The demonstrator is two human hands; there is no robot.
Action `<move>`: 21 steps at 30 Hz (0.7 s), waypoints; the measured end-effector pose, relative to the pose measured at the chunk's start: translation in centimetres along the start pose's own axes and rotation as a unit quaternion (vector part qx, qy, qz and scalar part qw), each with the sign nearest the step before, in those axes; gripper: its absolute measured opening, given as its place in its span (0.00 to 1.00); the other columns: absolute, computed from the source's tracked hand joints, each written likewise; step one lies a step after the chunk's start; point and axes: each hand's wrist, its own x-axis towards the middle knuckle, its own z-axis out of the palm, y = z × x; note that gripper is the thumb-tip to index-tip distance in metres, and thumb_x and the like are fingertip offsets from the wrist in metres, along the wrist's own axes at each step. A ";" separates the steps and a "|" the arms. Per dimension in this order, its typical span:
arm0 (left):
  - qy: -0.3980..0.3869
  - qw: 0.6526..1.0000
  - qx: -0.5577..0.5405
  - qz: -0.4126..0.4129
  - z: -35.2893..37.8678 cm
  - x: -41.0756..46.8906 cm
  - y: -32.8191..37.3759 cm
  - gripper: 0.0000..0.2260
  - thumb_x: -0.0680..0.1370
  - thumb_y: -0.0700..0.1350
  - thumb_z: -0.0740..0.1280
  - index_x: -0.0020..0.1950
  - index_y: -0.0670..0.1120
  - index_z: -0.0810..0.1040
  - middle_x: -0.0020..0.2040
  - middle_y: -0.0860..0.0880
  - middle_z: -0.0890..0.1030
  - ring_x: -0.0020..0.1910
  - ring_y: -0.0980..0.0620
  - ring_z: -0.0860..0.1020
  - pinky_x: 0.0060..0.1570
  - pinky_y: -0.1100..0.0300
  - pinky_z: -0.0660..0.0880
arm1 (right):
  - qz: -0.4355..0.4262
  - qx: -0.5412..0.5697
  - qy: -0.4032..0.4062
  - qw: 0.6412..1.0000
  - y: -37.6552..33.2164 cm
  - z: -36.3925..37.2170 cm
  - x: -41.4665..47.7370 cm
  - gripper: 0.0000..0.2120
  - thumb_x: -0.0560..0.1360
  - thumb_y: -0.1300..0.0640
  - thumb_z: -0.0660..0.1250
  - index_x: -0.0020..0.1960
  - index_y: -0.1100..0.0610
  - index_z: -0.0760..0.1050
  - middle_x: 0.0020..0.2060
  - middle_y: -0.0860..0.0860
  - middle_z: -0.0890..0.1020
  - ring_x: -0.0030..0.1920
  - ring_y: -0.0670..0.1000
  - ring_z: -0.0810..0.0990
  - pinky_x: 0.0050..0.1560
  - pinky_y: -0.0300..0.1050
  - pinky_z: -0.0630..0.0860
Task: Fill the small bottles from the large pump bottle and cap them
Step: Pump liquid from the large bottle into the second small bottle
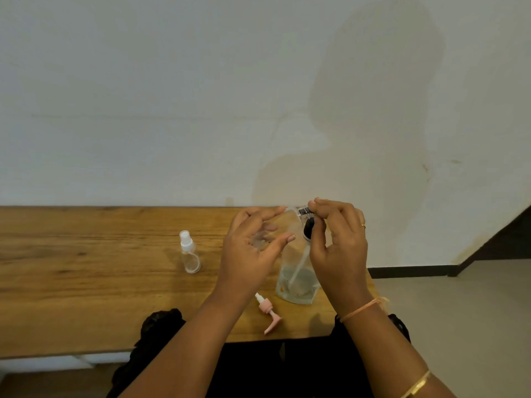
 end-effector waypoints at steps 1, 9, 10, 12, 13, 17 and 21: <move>0.005 1.000 -0.002 0.006 0.0 0.0 0.1 0.21 0.68 0.42 0.75 0.55 0.60 0.76 0.52 0.55 0.74 0.49 0.63 0.78 0.45 0.73 0.74 | -0.002 0.004 0.003 1.000 -0.2 -0.1 0.1 0.10 0.75 0.65 0.61 0.52 0.64 0.80 0.47 0.56 0.80 0.52 0.48 0.73 0.57 0.24 0.63; 0.002 1.000 -0.019 -0.002 0.1 0.1 0.1 0.21 0.67 0.44 0.75 0.55 0.60 0.76 0.52 0.56 0.77 0.48 0.61 0.79 0.44 0.73 0.74 | 0.003 0.004 0.012 1.000 0.0 -0.2 0.3 0.09 0.72 0.70 0.65 0.50 0.65 0.80 0.45 0.57 0.81 0.50 0.47 0.75 0.56 0.22 0.62; -0.003 1.000 -0.016 -0.007 0.0 0.1 0.0 0.21 0.67 0.42 0.76 0.56 0.59 0.77 0.52 0.56 0.77 0.48 0.61 0.79 0.44 0.72 0.75 | 0.003 0.002 0.010 1.000 0.1 -0.1 0.2 0.09 0.70 0.72 0.66 0.49 0.65 0.80 0.44 0.58 0.81 0.50 0.47 0.75 0.55 0.22 0.62; -0.013 1.000 -0.006 -0.011 -0.1 0.0 -0.2 0.20 0.67 0.41 0.76 0.57 0.55 0.78 0.52 0.56 0.78 0.48 0.61 0.78 0.44 0.73 0.74 | -0.001 -0.003 -0.002 1.000 0.4 0.1 0.0 0.10 0.69 0.75 0.68 0.48 0.66 0.79 0.44 0.58 0.80 0.49 0.47 0.74 0.55 0.22 0.63; -0.015 1.000 0.000 -0.010 -0.2 -0.1 -0.2 0.20 0.67 0.41 0.76 0.57 0.54 0.78 0.52 0.56 0.78 0.48 0.61 0.78 0.44 0.73 0.74 | -0.002 -0.005 -0.009 1.000 0.5 0.2 -0.1 0.10 0.68 0.75 0.68 0.48 0.66 0.79 0.44 0.58 0.80 0.49 0.47 0.74 0.55 0.22 0.63; -0.011 1.000 0.010 -0.003 -0.3 -0.2 0.1 0.21 0.67 0.42 0.76 0.56 0.59 0.77 0.52 0.59 0.77 0.49 0.63 0.78 0.45 0.73 0.75 | 0.006 -0.015 -0.007 1.000 0.4 0.2 -0.4 0.10 0.69 0.74 0.69 0.48 0.64 0.79 0.44 0.57 0.80 0.48 0.48 0.74 0.53 0.23 0.64; 0.005 1.000 0.018 0.004 -0.3 -0.3 0.4 0.22 0.67 0.42 0.76 0.56 0.61 0.75 0.51 0.58 0.77 0.49 0.62 0.78 0.45 0.73 0.74 | 0.005 0.003 0.014 1.000 -0.1 0.1 0.1 0.09 0.70 0.71 0.66 0.48 0.65 0.79 0.44 0.57 0.80 0.50 0.46 0.73 0.55 0.23 0.64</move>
